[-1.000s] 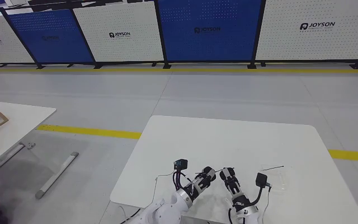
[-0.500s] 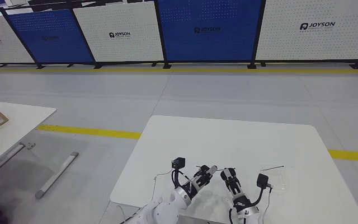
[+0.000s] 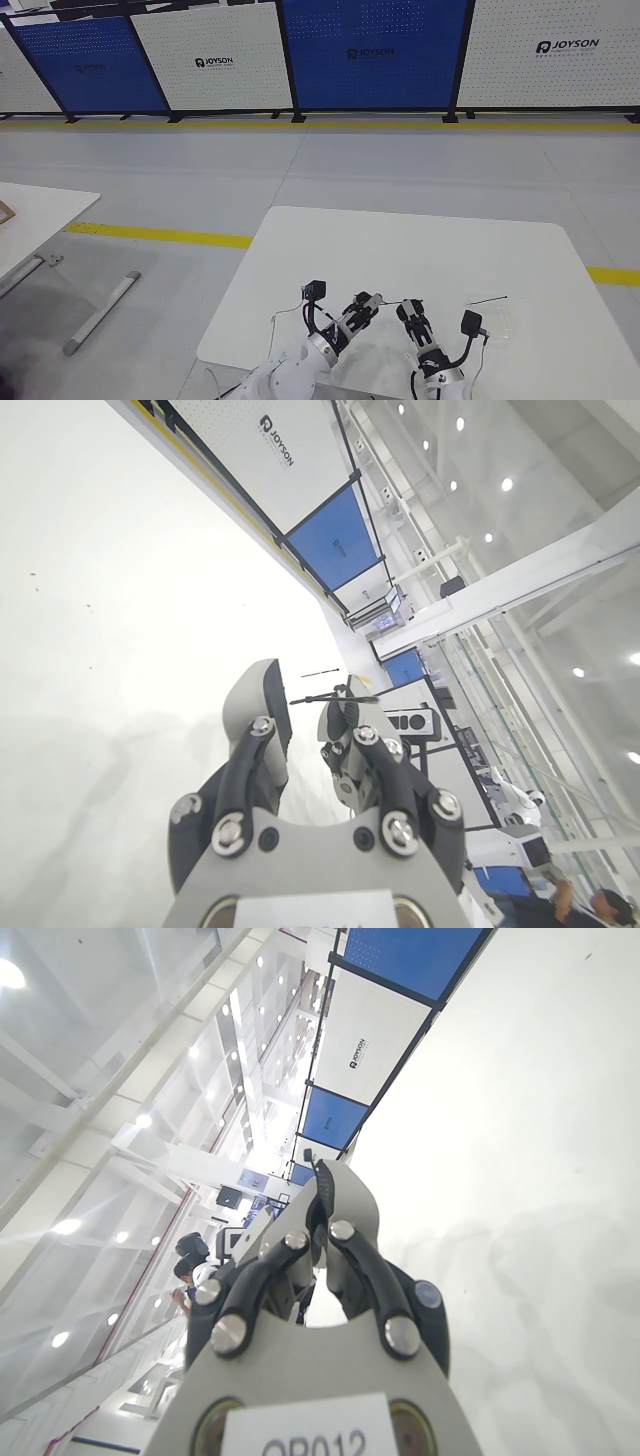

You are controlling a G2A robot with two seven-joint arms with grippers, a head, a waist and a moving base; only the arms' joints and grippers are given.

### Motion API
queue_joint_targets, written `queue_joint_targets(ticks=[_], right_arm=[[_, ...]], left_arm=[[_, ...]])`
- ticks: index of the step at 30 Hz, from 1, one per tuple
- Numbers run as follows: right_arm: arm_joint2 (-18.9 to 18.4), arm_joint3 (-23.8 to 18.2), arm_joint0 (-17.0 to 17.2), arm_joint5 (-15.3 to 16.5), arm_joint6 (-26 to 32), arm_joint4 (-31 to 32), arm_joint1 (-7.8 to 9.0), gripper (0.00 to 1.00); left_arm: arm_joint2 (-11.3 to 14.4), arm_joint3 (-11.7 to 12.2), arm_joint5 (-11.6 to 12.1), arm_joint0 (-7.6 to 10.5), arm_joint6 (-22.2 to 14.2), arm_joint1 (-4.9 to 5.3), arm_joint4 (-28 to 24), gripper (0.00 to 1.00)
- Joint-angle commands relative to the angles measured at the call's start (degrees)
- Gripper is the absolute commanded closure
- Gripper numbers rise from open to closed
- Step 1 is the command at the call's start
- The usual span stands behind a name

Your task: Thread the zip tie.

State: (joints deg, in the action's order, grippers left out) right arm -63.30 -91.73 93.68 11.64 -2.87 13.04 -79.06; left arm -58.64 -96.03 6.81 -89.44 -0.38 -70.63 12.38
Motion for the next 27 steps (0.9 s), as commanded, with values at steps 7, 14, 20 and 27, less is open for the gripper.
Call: queue_joint_targets(ticks=[7, 14, 20, 27], right_arm=[[0.1, 0.0, 0.0, 0.1, -0.1, 0.3, -0.02, 1.0], [0.1, 0.1, 0.1, 0.6, -0.2, 0.4, -0.04, 1.0], [0.5, 0.3, -0.3, 0.0, 0.6, 0.8, -0.09, 1.0], [0.4, 0.3, -0.4, 1.1, 1.8, 0.1, -0.02, 0.73]], left_arm=[[0.1, 0.0, -0.1, 0.02, -0.1, 0.0, 0.3, 1.0], [0.3, 0.0, 0.0, 0.02, 0.1, -0.02, 0.7, 1.0], [0.4, -0.3, 0.8, -0.17, -0.7, 0.05, 0.6, 1.0], [0.1, -0.5, 0.6, -0.37, -0.7, 0.08, -0.3, 1.0]])
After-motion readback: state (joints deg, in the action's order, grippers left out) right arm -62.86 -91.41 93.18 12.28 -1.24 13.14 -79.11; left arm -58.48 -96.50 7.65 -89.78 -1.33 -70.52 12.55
